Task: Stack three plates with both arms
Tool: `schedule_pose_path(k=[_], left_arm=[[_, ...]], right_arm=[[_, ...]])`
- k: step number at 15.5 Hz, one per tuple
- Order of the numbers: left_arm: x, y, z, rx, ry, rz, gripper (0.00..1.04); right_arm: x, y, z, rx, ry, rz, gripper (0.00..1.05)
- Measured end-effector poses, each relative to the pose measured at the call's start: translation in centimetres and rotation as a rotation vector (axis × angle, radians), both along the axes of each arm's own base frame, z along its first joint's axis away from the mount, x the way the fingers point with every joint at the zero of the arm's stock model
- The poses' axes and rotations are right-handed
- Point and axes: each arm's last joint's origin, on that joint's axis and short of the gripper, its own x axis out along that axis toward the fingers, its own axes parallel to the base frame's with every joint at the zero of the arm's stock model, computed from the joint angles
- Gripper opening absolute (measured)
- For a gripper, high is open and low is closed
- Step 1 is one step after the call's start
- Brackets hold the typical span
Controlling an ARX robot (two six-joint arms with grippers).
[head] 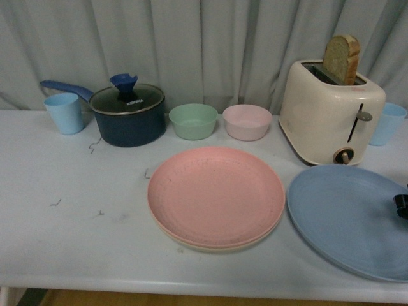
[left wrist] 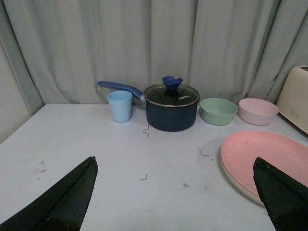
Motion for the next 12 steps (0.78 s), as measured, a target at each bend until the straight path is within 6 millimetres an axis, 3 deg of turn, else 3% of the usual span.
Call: schedule_pose_path(k=[3,4,9,12], left_arm=[[0.0,0.0,0.0,0.000,0.000,0.000,0.98],[0.0,0.0,0.0,0.000,0.000,0.000,0.98],[0.0,0.0,0.0,0.000,0.000,0.000,0.98],[0.0,0.0,0.0,0.000,0.000,0.000,0.98]], right_arm=[[0.1,-0.7,0.4,0.045,-0.015,-0.030,0.10],[-0.9,-1.2,1.5,0.086,-0.035,-0.039,0.03],[-6.7,-2.7,6.0,0.095,-0.050,-0.059,0.03],[-8.1,-0.9,11.5,0.134,-0.223,0.038,0.03]])
